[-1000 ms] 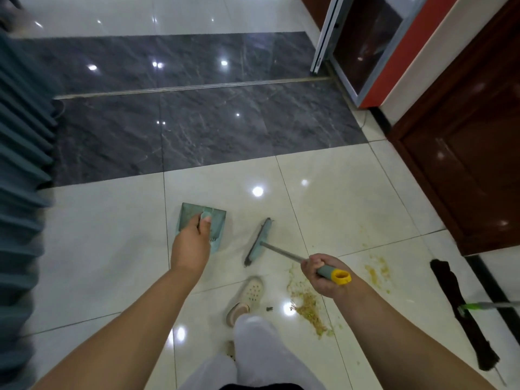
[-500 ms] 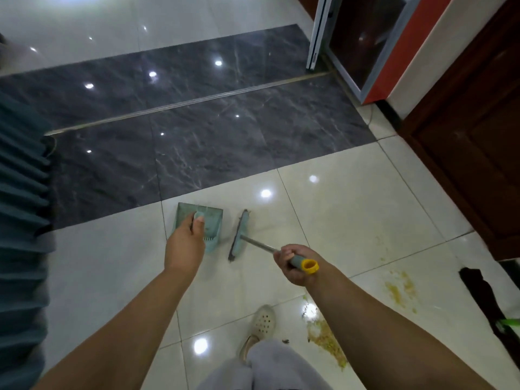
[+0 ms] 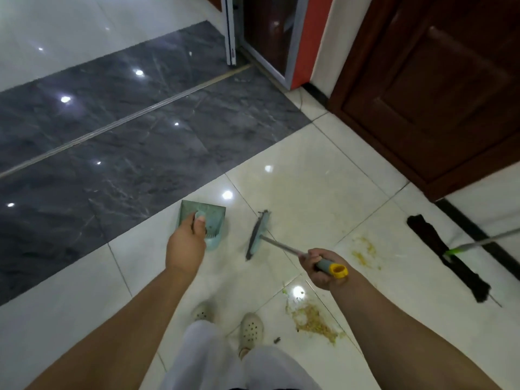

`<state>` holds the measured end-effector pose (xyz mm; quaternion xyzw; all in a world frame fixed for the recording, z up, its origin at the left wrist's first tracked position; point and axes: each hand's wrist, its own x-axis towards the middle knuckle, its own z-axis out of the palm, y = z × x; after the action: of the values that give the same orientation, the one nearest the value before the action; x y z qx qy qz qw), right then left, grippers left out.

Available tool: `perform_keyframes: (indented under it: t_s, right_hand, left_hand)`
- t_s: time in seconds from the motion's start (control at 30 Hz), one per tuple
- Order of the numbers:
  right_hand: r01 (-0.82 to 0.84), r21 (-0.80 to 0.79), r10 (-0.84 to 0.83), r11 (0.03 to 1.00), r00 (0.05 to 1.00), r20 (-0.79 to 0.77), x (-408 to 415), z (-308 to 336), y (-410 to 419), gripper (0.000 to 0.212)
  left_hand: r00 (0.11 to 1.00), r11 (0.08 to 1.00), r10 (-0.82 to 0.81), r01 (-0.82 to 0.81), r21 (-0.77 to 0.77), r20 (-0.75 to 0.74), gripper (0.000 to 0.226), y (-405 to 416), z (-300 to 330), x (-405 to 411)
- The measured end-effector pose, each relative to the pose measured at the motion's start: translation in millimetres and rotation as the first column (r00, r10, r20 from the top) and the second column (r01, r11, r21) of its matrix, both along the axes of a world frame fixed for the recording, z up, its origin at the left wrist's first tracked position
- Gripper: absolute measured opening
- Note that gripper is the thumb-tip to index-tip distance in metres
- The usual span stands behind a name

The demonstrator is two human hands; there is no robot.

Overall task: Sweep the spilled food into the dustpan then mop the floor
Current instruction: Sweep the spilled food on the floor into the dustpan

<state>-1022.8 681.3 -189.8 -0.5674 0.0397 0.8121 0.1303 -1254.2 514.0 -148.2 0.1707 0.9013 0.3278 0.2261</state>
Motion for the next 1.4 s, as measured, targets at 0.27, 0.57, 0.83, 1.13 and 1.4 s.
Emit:
perform_keyframes:
  t_s: [0.27, 0.57, 0.83, 1.13, 1.4]
  right_hand:
    - [0.263, -0.072, -0.262, 0.962, 0.965, 0.014, 75.6, 5.7, -6.5, 0.015]
    - [0.589, -0.104, -0.586, 0.801, 0.808, 0.059, 117.7, 6.2, -82.0, 0.015]
    - [0.700, 0.056, -0.696, 0.712, 0.692, 0.192, 105.1, 10.2, -171.5, 0.013]
    - [0.480, 0.158, -0.504, 0.863, 0.840, 0.203, 27.9, 25.0, -236.3, 0.015]
    - [0.386, 0.053, -0.388, 0.921, 0.921, 0.034, -54.8, 34.1, -284.4, 0.007]
  left_hand:
    - [0.966, 0.966, -0.257, 0.256, 0.028, 0.023, 0.043, 58.7, 6.0, 36.4]
    - [0.853, 0.853, -0.522, 0.521, 0.037, 0.015, 0.044, 72.9, 7.6, 52.7]
    - [0.774, 0.776, -0.631, 0.628, 0.065, 0.056, 0.046, 32.0, 9.5, 6.8]
    - [0.738, 0.738, -0.675, 0.674, 0.034, -0.004, 0.046, -35.8, 10.1, -86.1]
    - [0.772, 0.772, -0.634, 0.635, 0.022, -0.044, 0.045, -84.1, 12.0, -146.0]
